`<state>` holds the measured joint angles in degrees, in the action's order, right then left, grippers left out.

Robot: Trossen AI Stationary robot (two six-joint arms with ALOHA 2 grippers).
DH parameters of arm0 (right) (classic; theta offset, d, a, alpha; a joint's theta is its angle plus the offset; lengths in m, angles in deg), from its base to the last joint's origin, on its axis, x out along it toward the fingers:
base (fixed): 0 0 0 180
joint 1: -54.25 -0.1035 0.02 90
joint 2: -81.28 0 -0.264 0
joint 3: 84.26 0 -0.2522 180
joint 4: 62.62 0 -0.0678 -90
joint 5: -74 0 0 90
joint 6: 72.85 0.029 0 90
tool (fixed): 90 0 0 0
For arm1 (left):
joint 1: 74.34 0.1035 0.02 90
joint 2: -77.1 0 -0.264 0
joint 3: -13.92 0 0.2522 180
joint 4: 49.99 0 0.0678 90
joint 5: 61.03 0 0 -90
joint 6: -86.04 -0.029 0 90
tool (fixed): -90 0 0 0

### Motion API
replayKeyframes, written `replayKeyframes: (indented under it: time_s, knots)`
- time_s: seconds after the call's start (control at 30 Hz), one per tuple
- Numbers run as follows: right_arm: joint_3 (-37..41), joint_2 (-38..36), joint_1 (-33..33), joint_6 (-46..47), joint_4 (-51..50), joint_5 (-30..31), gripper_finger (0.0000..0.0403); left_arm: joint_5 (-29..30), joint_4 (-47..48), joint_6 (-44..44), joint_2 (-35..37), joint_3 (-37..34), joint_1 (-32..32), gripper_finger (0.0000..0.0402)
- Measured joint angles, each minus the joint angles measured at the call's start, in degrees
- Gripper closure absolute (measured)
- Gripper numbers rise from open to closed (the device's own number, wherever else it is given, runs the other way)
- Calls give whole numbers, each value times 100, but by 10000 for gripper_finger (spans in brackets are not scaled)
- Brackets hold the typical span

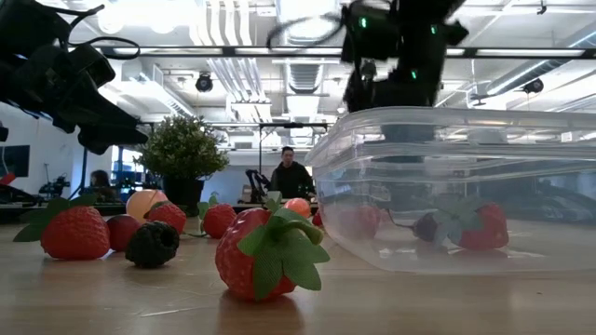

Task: Pick and placing Produce into tupperware
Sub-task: Put the red cherry into the transparent container

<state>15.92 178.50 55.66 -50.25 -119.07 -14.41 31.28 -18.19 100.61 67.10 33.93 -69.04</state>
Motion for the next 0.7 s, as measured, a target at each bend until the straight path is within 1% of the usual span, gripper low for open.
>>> replayKeyframes:
  time_s: [0.13,0.2,0.3,0.4,0.5,0.57,0.7]
  knots:
    - [-418,-235,-85,-42,-302,-79,348,2,-2,0,-2,0,0,185]
    - [-551,-363,-198,-42,-479,-365,348,2,-1,0,0,0,-2,185]
    - [-604,-476,-515,21,-734,-775,348,1,-1,0,4,0,-1,185]
    - [-550,-525,-917,300,-819,-951,348,2,0,0,2,0,-1,185]
    - [-534,-485,-1300,565,-785,-947,348,-17,0,0,2,0,0,185]
    - [-535,-373,-1505,811,-761,-842,345,-28,0,0,7,0,-1,185]
    - [-577,-145,-1799,1410,-736,-278,315,-40,0,-2,5,0,-2,185]
